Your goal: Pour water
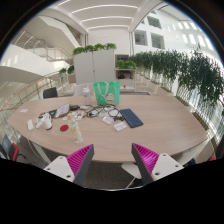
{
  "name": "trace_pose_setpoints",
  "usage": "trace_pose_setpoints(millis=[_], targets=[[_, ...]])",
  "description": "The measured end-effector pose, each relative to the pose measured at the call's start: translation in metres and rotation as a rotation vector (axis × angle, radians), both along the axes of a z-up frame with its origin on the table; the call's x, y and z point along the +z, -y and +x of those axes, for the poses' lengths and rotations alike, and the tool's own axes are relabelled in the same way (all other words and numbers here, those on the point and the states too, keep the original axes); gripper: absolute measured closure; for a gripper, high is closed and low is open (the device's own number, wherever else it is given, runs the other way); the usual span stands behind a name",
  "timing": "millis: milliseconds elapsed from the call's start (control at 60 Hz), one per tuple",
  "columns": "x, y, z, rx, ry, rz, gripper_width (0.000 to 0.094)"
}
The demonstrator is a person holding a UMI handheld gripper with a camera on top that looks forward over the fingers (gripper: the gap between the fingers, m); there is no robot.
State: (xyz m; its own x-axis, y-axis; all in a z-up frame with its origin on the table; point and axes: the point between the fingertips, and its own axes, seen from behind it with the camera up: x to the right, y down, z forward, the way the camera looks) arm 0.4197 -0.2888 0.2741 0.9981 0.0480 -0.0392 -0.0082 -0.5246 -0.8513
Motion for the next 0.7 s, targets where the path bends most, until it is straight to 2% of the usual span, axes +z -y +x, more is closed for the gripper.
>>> trace_pose_setpoints(millis=[100,117,217,400,517,700], targets=[[-0.004,0.008,-0.023,-0.01,0.011,0.009,0.0105],[-0.002,0.0,0.0,-0.012,0.018,0.011,0.0104],[-0.011,0.017,-0.068,-0.026,0.01,0.046,0.0104],[-0.04,-0.002,-0.148,0.04,-0.135,0.176,0.0102],[-0.073,-0.046,-0.182,0.056,-0.072,0.248,0.0105],[-0.128,-0.163,-0.236,0.043,-0.007,0.355,0.0099]])
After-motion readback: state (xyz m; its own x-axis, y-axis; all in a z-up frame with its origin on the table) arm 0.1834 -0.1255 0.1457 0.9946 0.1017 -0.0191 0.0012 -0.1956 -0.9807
